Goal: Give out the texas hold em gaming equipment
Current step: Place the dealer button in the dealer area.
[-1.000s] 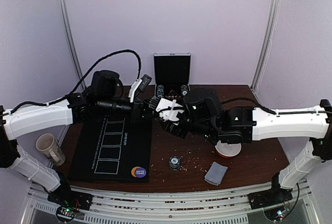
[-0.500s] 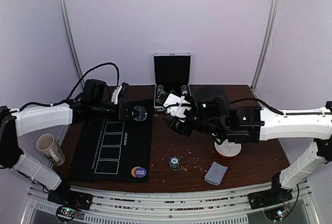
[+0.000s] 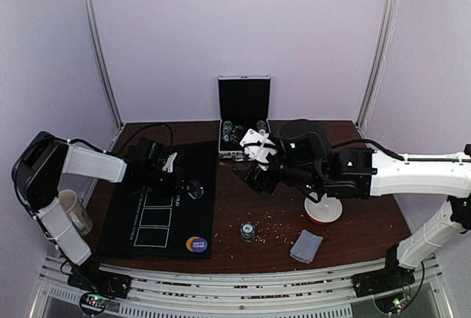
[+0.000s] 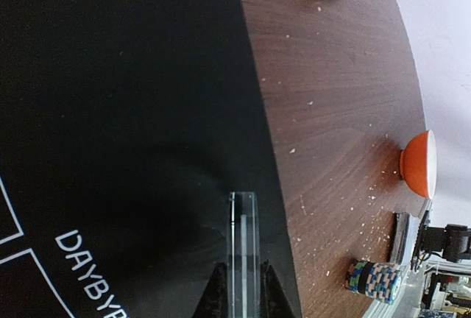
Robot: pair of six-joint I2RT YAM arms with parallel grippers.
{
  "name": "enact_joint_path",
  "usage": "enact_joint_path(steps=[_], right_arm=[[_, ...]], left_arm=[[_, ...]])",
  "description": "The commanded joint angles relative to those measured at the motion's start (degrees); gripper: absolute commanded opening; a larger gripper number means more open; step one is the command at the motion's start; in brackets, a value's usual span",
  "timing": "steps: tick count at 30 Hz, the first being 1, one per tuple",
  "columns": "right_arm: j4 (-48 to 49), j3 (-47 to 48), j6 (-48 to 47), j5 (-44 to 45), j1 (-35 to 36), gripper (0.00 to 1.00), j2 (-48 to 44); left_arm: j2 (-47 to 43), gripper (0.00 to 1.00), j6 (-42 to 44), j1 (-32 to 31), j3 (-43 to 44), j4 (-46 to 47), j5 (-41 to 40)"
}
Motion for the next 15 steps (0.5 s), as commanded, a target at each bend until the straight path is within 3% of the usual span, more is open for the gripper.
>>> enact_joint_path(steps=[1, 2, 6, 10, 15], right_arm=[[-1.5, 0.4, 1.0, -0.7, -0.2, 0.75, 0.6], [-1.6, 0.4, 0.9, -0.7, -0.2, 0.76, 0.7], [-1.6, 0.6, 0.8, -0.7, -0.2, 0.78, 0.7], [-2.3, 1.2, 0.8, -1.1, -0.2, 0.80, 0.7], [-2.5, 1.5, 0.7, -1.0, -0.2, 0.81, 0.7]], left_arm=[[0.7, 0.00, -1.1, 0.9, -1.0, 3.2, -0.6], [0.8, 0.02, -0.9, 1.0, -0.9, 2.6, -0.7], [1.4, 0.40, 3.0, 1.0, 2.0, -5.1, -7.3], [0.3, 0.68, 8.4, 0.9, 6.4, -14.5, -16.1], [-3.0, 0.88, 14.2, -1.4, 10.3, -22.2, -22.5]])
